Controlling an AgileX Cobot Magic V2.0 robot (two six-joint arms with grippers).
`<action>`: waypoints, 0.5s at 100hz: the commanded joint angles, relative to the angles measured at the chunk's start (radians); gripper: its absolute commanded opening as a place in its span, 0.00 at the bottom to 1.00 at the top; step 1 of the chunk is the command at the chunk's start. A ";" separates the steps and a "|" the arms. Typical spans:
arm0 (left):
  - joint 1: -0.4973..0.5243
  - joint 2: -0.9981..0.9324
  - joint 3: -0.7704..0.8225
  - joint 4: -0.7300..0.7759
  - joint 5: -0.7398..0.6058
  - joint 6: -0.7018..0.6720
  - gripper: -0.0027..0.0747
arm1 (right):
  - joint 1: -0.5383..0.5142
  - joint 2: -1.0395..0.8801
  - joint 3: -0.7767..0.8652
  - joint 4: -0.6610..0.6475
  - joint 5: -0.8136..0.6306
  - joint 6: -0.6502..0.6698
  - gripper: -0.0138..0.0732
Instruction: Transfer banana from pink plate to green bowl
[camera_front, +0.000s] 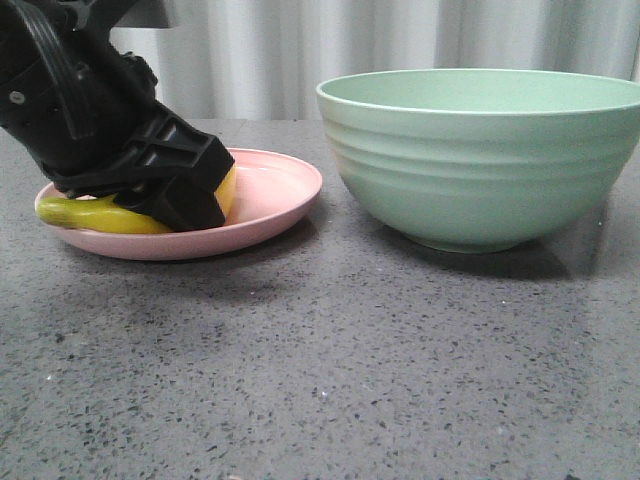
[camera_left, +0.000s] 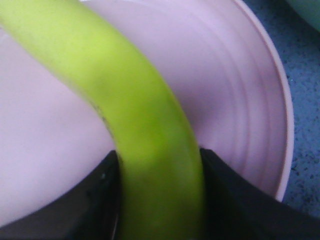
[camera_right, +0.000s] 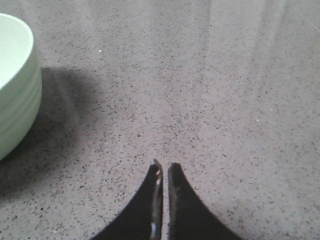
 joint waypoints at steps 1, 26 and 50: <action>-0.008 -0.038 -0.036 -0.010 -0.050 -0.006 0.30 | 0.019 0.013 -0.030 -0.002 -0.060 -0.002 0.09; -0.015 -0.128 -0.037 -0.038 -0.050 -0.006 0.30 | 0.064 0.016 -0.101 -0.002 0.079 -0.002 0.09; -0.122 -0.233 -0.071 -0.038 -0.050 -0.006 0.30 | 0.129 0.044 -0.258 -0.002 0.234 -0.002 0.10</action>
